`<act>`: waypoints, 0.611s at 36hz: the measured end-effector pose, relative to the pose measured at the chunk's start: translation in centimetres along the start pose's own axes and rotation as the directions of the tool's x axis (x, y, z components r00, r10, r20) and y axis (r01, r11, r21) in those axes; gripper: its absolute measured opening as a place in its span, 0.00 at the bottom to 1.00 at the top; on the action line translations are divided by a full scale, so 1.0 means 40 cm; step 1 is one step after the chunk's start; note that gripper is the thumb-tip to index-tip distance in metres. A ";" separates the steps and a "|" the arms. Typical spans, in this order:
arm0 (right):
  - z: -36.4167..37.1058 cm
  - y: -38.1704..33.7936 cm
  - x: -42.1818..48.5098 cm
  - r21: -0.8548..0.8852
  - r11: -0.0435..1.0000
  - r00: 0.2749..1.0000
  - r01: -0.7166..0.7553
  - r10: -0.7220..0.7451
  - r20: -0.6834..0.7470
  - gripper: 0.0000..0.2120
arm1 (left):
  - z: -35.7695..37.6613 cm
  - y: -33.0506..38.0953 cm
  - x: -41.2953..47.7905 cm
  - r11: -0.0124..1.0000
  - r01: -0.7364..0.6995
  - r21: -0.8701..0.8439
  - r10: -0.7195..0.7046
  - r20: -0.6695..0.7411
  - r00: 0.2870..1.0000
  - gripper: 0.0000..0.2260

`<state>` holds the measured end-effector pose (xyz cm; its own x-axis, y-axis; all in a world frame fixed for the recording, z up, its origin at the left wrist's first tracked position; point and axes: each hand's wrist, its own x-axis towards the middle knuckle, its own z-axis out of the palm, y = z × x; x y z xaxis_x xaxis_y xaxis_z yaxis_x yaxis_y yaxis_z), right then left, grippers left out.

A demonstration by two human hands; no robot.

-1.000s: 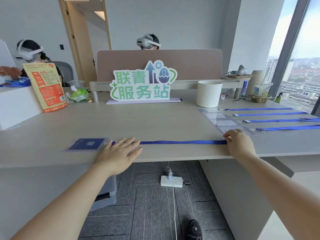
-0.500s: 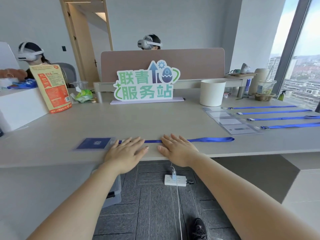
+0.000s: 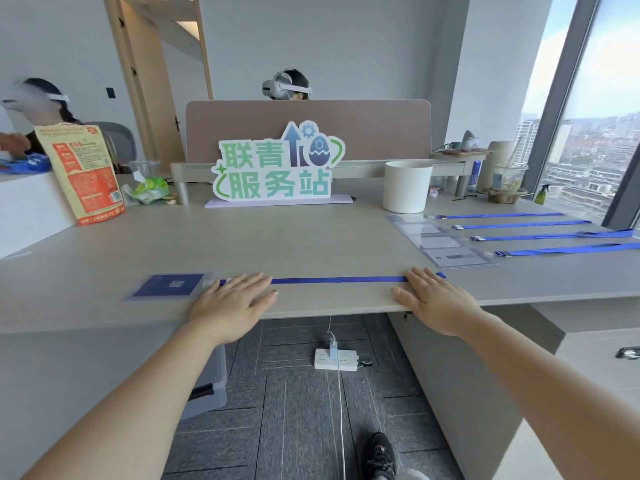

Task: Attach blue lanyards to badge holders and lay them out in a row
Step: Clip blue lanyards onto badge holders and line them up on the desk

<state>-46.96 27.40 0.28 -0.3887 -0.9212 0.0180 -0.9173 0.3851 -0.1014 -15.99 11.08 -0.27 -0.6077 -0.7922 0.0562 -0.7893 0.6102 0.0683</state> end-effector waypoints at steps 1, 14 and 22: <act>-0.002 0.019 -0.004 -0.004 1.000 1.000 -0.018 0.018 -0.005 0.36 | 0.000 0.001 0.000 1.000 0.000 0.001 0.000 -0.004 1.000 0.28; -0.004 0.070 -0.016 -0.021 0.997 0.998 -0.069 0.069 0.000 0.37 | -0.007 0.005 -0.006 1.000 -0.016 -0.002 0.016 -0.014 1.000 0.34; 0.007 -0.120 0.012 0.053 0.986 0.983 0.160 -0.154 -0.100 0.36 | -0.018 -0.068 -0.014 0.991 0.096 -0.094 -0.105 -0.097 0.990 0.32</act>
<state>-42.73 25.09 0.51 -0.2494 -0.9593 0.1324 -0.9617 0.2293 -0.1502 -13.44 9.88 0.21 -0.5101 -0.8478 0.1452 -0.8319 0.5292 0.1671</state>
